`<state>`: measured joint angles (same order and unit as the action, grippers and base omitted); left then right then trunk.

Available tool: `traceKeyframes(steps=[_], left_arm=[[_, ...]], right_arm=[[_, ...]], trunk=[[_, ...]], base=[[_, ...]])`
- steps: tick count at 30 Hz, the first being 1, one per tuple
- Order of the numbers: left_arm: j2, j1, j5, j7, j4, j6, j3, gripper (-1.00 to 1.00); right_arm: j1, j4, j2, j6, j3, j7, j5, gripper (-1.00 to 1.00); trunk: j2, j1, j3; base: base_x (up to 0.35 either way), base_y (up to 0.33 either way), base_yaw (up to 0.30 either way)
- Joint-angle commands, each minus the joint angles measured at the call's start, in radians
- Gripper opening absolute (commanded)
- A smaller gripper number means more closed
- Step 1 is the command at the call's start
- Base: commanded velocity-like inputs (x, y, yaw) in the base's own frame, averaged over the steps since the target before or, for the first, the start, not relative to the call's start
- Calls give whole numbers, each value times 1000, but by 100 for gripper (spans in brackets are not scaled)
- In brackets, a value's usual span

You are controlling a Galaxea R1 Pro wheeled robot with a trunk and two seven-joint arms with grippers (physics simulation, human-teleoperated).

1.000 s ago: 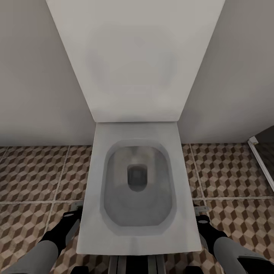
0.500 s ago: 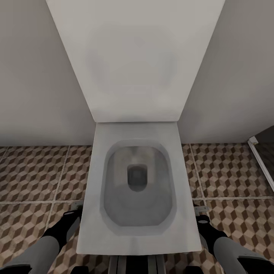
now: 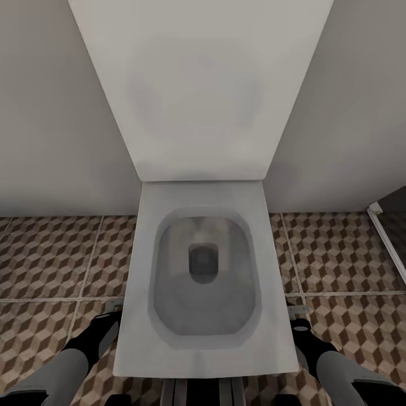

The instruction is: Take the four mousetraps from the cabinet in the bathroom and place them on the bathroom floor. Make sure all four end up on the same floor surface, and ensure that at least two of them are either under or directly next to the same bathroom sink.

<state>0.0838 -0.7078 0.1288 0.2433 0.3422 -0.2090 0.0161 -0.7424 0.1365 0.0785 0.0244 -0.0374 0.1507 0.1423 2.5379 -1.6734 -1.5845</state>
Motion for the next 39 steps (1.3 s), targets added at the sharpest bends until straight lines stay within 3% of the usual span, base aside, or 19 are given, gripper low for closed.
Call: traceKeyframes(steps=[1,39], left_arm=[[0,0,10,4,2,-4,0,100],[1,1,5,2,44,53,2,100]], right_arm=[[0,0,0,3,-4,2,10,100],[0,0,0,3,-2,3,10,100]], trunk=[[0,0,-1],[0,0,-1]], base=[[0,0,0],[0,0,0]])
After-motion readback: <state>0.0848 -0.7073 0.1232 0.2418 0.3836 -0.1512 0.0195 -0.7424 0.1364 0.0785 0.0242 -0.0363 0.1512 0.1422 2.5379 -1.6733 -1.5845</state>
